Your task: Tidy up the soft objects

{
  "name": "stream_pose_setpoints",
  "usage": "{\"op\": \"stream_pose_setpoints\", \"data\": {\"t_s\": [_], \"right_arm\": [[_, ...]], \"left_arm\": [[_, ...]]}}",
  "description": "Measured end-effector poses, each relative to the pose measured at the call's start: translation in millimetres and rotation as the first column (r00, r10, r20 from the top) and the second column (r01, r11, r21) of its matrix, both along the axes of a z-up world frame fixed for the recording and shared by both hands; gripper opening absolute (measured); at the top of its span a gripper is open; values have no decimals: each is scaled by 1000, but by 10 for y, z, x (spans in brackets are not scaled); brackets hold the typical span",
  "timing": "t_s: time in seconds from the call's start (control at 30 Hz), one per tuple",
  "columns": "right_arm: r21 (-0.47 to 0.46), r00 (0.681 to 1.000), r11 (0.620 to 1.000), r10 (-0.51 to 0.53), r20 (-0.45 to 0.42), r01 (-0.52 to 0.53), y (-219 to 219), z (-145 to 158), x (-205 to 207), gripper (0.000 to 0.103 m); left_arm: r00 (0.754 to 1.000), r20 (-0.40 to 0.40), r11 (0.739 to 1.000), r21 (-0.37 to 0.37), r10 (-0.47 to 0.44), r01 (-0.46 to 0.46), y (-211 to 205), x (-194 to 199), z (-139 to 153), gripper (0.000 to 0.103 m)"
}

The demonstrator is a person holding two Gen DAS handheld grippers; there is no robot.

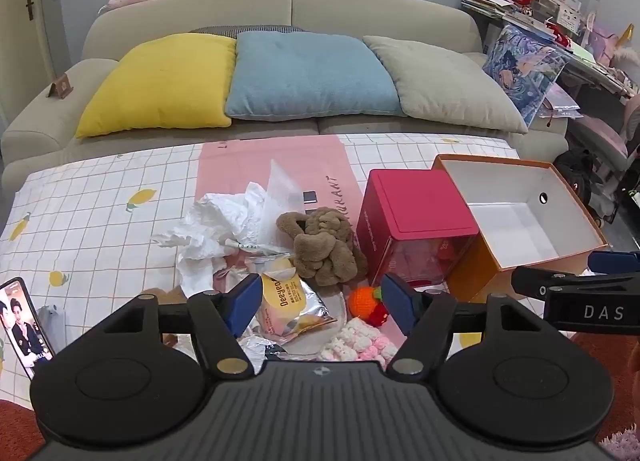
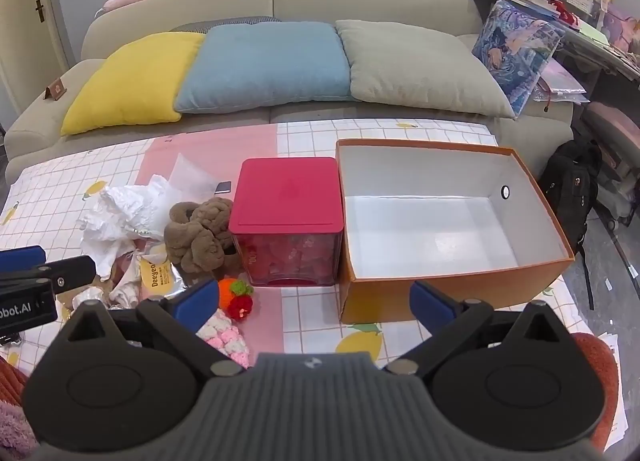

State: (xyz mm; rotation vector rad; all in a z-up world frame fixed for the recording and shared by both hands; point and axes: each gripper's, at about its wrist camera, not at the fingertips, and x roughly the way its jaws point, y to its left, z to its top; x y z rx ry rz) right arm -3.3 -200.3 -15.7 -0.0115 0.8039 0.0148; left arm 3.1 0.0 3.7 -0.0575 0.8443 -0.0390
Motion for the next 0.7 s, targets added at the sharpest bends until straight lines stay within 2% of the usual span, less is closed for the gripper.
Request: {"op": "stream_pose_setpoints", "data": {"t_s": [0.7], "right_arm": [[-7, 1000, 1000, -4, -9, 4, 15, -35, 1, 100]], "left_arm": [[1000, -12, 1000, 8, 4, -4, -29, -7, -36, 80]]}}
